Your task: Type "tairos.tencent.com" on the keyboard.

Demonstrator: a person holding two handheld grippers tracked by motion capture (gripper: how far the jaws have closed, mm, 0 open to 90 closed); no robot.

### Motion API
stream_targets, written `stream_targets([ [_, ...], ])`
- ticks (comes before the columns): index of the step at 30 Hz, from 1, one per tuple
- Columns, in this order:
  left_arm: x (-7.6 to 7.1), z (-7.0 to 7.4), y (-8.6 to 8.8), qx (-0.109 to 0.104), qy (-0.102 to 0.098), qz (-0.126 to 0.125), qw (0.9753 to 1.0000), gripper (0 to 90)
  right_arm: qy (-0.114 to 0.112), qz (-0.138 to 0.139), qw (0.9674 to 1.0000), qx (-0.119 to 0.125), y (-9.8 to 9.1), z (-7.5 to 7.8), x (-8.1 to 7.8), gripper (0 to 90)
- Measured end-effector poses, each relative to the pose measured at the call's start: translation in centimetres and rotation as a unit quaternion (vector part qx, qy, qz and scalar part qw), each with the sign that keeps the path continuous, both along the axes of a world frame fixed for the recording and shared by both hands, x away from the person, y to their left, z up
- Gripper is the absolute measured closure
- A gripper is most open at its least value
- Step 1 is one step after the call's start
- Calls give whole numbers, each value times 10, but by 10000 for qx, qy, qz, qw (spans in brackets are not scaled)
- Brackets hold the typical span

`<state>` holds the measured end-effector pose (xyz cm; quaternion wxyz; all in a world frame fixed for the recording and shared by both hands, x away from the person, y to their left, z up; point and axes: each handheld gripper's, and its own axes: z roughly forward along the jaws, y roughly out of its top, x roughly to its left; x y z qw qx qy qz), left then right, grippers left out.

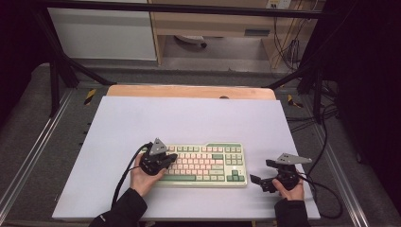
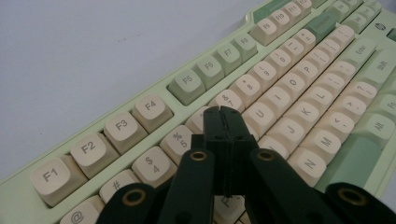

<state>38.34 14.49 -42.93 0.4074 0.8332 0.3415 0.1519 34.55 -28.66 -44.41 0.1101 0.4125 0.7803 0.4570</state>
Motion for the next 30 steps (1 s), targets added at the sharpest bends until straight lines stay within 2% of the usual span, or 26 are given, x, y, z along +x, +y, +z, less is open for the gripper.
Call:
stream_targets([
  [10,-2,-3,2,70,18,-4,10000,900,6,-5,10000,13,0,0,0,6],
  [16,-2,-2,4,31,26,-16,10000,900,-3,-6,10000,9,0,0,0,6],
  [18,-3,0,6,-43,27,-15,10000,900,-14,8,10000,14,0,1,0,6],
  [22,-7,6,13,-17,-14,-21,10000,900,-93,15,9999,-35,1,3,-1,5],
  [30,-15,18,31,-98,-92,26,9999,900,-168,-37,9998,-82,3,6,-2,5],
])
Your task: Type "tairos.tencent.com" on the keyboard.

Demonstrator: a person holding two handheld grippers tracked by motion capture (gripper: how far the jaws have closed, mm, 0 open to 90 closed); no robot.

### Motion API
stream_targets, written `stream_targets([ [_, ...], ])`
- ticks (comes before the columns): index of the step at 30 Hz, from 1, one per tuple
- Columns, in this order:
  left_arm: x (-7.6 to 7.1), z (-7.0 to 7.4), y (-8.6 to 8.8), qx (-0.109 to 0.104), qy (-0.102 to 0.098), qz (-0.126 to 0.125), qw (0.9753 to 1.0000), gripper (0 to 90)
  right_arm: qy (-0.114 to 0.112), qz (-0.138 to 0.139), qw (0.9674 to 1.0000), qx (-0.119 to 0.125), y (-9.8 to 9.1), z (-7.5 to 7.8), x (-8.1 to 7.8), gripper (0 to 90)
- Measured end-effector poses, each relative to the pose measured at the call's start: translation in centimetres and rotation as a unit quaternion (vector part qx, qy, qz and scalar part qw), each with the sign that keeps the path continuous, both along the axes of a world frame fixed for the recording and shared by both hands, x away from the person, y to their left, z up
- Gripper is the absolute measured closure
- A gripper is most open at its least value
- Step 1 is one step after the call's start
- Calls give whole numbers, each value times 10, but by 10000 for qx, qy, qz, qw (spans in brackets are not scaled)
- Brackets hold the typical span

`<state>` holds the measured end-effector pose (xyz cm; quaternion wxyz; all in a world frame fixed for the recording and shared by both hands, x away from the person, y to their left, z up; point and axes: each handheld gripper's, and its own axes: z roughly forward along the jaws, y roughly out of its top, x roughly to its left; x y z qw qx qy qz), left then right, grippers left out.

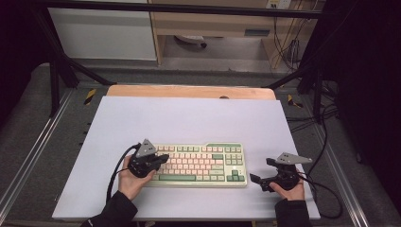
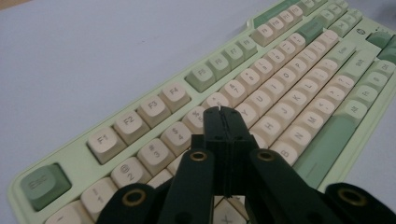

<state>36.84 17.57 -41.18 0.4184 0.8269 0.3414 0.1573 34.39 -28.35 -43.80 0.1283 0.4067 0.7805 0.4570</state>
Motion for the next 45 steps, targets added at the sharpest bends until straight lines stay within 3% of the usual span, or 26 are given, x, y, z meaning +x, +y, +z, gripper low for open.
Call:
stream_targets([
  [4,-4,3,11,10,-36,56,10000,900,6,10,10000,-84,1,0,0,22],
  [8,-9,5,22,8,-42,139,9999,900,-85,16,9999,-77,1,1,-2,94],
  [20,-15,-2,47,-18,9,359,9994,900,-35,161,9999,28,1,2,-3,381],
  [35,-13,-12,44,-10,107,336,9994,900,-48,264,9995,150,4,9,-6,700],
  [45,-11,-19,41,46,173,325,9993,900,-37,291,9994,207,9,13,-7,841],
])
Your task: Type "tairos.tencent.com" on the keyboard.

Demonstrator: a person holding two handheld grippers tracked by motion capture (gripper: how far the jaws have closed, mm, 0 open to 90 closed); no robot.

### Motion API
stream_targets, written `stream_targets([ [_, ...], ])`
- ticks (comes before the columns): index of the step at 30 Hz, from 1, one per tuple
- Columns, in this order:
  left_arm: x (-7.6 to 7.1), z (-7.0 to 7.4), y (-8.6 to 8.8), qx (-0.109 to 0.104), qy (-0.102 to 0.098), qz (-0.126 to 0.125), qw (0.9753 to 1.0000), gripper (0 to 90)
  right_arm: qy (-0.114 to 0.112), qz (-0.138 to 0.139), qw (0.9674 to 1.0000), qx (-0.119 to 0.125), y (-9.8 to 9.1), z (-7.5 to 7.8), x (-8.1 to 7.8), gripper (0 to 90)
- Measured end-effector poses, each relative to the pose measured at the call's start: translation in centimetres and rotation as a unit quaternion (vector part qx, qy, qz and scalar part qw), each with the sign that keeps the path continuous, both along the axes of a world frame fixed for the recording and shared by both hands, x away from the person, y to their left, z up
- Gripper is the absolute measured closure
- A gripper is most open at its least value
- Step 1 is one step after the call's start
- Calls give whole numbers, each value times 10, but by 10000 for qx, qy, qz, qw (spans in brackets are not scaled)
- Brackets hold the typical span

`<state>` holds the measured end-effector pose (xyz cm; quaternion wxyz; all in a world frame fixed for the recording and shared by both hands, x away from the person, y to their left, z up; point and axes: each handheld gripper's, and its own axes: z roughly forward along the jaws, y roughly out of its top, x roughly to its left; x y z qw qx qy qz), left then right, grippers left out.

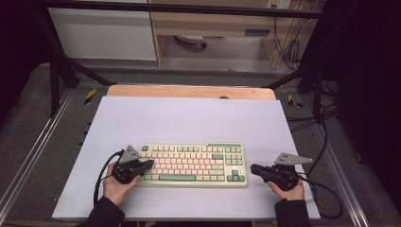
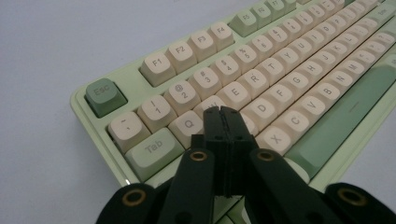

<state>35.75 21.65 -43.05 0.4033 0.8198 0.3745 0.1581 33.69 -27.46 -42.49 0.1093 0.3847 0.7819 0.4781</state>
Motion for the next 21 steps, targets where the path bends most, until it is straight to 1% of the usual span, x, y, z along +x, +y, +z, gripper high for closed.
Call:
stream_targets([
  [2,0,0,0,10,-13,5,10000,900,8,-8,10000,0,0,0,0,874],
  [4,0,-1,0,11,-14,-2,10000,900,7,-18,10000,-18,0,1,0,888],
  [8,0,-3,-2,66,19,-1,10000,900,11,-32,10000,-17,0,1,-1,900],
  [9,0,-3,-2,41,9,-6,10000,900,8,-26,10000,-25,0,1,0,900],
  [14,0,-2,-2,49,2,-22,10000,900,17,-12,10000,-37,2,1,0,900],
  [19,-4,6,2,-87,-112,-48,9999,900,19,-3,10000,-33,5,4,-1,900],
  [21,-5,9,4,-82,-128,-45,9999,900,-3,15,10000,-40,7,5,-1,900],
])
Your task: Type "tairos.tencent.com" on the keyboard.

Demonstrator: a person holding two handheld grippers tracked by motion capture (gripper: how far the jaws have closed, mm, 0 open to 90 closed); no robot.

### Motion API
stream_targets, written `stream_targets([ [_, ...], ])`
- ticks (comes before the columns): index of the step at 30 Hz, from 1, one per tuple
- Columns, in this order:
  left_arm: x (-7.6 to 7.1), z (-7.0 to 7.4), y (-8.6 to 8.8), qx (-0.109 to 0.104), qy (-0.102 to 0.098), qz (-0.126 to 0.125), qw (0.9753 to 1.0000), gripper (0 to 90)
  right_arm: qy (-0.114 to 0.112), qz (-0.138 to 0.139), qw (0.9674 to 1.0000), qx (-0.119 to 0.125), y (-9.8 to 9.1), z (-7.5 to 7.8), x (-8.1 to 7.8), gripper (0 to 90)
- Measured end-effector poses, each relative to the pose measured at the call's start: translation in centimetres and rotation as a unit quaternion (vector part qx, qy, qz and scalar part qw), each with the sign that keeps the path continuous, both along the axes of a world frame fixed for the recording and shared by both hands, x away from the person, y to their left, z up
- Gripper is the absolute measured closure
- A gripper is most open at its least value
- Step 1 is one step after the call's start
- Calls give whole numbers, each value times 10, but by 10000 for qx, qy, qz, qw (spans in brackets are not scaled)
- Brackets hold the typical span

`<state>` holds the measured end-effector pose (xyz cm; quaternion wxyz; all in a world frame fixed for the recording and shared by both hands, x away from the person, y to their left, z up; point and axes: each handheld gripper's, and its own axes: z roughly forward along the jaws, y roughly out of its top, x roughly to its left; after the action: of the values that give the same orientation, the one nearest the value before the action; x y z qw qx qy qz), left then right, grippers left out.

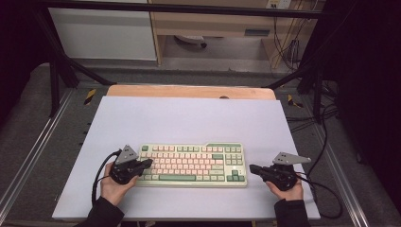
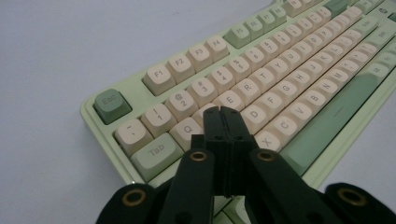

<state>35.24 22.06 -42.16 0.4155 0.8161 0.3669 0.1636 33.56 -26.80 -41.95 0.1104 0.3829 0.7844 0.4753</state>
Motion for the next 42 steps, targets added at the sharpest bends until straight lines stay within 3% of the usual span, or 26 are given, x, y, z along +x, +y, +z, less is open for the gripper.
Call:
stream_targets([
  [9,-4,5,10,8,-16,23,10000,900,32,28,10000,-29,13,4,1,900],
  [23,-14,4,38,-8,-27,153,9999,899,87,260,9995,-124,52,7,9,900],
  [42,-16,1,48,-1,-40,190,9998,899,178,406,9990,-73,108,14,24,900],
])
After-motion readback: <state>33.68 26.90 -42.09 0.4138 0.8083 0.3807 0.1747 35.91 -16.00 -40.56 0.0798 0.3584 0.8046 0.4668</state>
